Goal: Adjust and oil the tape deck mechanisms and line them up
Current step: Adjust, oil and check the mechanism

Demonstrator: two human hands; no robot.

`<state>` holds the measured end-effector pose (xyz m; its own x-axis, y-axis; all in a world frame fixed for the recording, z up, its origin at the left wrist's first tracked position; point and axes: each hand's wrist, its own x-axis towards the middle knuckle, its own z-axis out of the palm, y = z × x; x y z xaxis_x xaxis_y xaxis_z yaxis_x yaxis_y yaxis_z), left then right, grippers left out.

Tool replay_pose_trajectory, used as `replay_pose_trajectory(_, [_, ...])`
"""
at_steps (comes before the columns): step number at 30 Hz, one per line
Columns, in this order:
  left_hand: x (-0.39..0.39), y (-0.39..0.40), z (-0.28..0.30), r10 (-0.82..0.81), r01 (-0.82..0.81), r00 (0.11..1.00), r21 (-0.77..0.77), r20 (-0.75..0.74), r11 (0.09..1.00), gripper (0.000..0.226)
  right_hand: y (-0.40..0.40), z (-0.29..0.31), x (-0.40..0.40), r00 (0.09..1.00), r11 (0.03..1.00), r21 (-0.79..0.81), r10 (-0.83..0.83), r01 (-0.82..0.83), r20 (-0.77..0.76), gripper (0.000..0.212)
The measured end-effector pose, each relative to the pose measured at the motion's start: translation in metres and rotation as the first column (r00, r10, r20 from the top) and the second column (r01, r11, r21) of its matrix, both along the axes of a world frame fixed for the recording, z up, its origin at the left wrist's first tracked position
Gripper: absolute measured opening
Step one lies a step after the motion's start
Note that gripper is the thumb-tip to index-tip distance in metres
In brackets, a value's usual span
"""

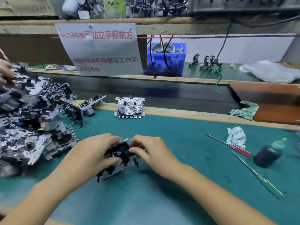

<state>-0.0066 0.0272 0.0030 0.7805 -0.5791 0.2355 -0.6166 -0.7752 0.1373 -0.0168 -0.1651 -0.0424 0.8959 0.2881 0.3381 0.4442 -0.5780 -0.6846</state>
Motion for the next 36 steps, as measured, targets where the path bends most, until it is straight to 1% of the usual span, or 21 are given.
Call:
replay_pose_trajectory(1, [0.000,-0.021,-0.001,-0.051,0.050,0.999,-0.029,-0.007,0.998,0.038,-0.021,-0.001,-0.009,0.999,0.999,0.000,-0.046,0.046,0.024,0.012])
replay_pose_trajectory(4, [-0.003,-0.084,0.000,-0.164,0.166,0.986,-0.056,0.039,0.985,0.038,-0.079,-0.002,-0.033,0.976,0.981,0.015,-0.195,0.195,0.094,0.013])
replay_pose_trajectory(5, [-0.006,-0.103,0.001,-0.222,0.228,0.971,-0.059,0.089,0.972,0.040,-0.096,-0.002,-0.042,0.962,0.970,0.017,-0.243,0.243,0.121,0.015])
replay_pose_trajectory(7, [-0.014,-0.140,-0.005,-0.305,0.325,0.918,-0.044,0.254,0.945,0.042,-0.128,-0.003,-0.058,0.930,0.944,0.009,-0.325,0.329,0.170,0.015])
replay_pose_trajectory(8, [-0.021,-0.158,-0.011,-0.321,0.352,0.882,-0.030,0.347,0.936,0.037,-0.143,-0.003,-0.067,0.911,0.930,-0.018,-0.356,0.367,0.207,0.014])
replay_pose_trajectory(10, [-0.037,-0.187,-0.027,-0.334,0.372,0.798,0.026,0.501,0.928,0.011,-0.167,-0.006,-0.086,0.882,0.898,-0.130,-0.371,0.421,0.291,0.015])
replay_pose_trajectory(11, [-0.045,-0.198,-0.036,-0.343,0.388,0.764,0.037,0.546,0.921,0.012,-0.177,-0.008,-0.095,0.876,0.880,-0.200,-0.356,0.431,0.325,0.016])
replay_pose_trajectory(12, [-0.052,-0.207,-0.048,-0.357,0.410,0.739,0.039,0.571,0.911,0.024,-0.185,-0.012,-0.104,0.875,0.863,-0.263,-0.331,0.432,0.352,0.018])
replay_pose_trajectory(13, [-0.058,-0.214,-0.057,-0.375,0.429,0.727,0.046,0.575,0.902,0.031,-0.191,-0.015,-0.112,0.874,0.843,-0.313,-0.316,0.437,0.370,0.020])
replay_pose_trajectory(16, [-0.067,-0.223,-0.078,-0.468,0.522,0.664,0.086,0.583,0.849,0.018,-0.206,-0.029,-0.129,0.857,0.786,-0.392,-0.321,0.478,0.403,0.017])
replay_pose_trajectory(17, [-0.066,-0.222,-0.083,-0.486,0.545,0.659,0.081,0.574,0.835,0.025,-0.207,-0.033,-0.132,0.854,0.781,-0.388,-0.336,0.488,0.397,0.025])
replay_pose_trajectory(18, [-0.063,-0.219,-0.087,-0.493,0.557,0.679,0.056,0.544,0.829,0.037,-0.207,-0.036,-0.134,0.855,0.788,-0.373,-0.349,0.489,0.385,0.031])
replay_pose_trajectory(20, [-0.054,-0.209,-0.091,-0.536,0.584,0.736,0.011,0.415,0.811,0.070,-0.206,-0.040,-0.136,0.849,0.801,-0.335,-0.367,0.496,0.379,0.032])
replay_pose_trajectory(22, [-0.041,-0.194,-0.088,-0.569,0.587,0.799,-0.048,0.195,0.808,0.100,-0.206,-0.041,-0.135,0.838,0.815,-0.270,-0.407,0.512,0.363,0.030])
replay_pose_trajectory(24, [-0.028,-0.181,-0.085,-0.537,0.521,0.840,-0.167,-0.073,0.837,0.117,-0.210,-0.044,-0.136,0.814,0.815,-0.175,-0.482,0.552,0.324,0.031])
replay_pose_trajectory(26, [-0.019,-0.175,-0.084,-0.504,0.434,0.817,-0.275,-0.282,0.858,0.122,-0.217,-0.046,-0.137,0.787,0.797,-0.102,-0.553,0.596,0.275,0.035])
replay_pose_trajectory(27, [-0.017,-0.174,-0.084,-0.510,0.418,0.792,-0.311,-0.336,0.854,0.122,-0.220,-0.046,-0.137,0.772,0.783,-0.077,-0.585,0.617,0.248,0.038])
replay_pose_trajectory(29, [-0.015,-0.173,-0.084,-0.527,0.409,0.762,-0.352,-0.376,0.842,0.119,-0.223,-0.046,-0.138,0.750,0.761,-0.048,-0.623,0.646,0.220,0.042])
replay_pose_trajectory(31, [-0.014,-0.173,-0.083,-0.533,0.406,0.751,-0.364,-0.389,0.838,0.117,-0.223,-0.046,-0.138,0.740,0.752,-0.041,-0.636,0.658,0.219,0.042])
replay_pose_trajectory(34, [-0.014,-0.170,-0.082,-0.551,0.406,0.716,-0.387,-0.430,0.828,0.117,-0.220,-0.045,-0.139,0.736,0.746,-0.054,-0.640,0.664,0.219,0.042])
replay_pose_trajectory(36, [-0.014,-0.169,-0.081,-0.543,0.402,0.716,-0.377,-0.439,0.834,0.116,-0.220,-0.045,-0.139,0.741,0.747,-0.069,-0.635,0.661,0.218,0.041])
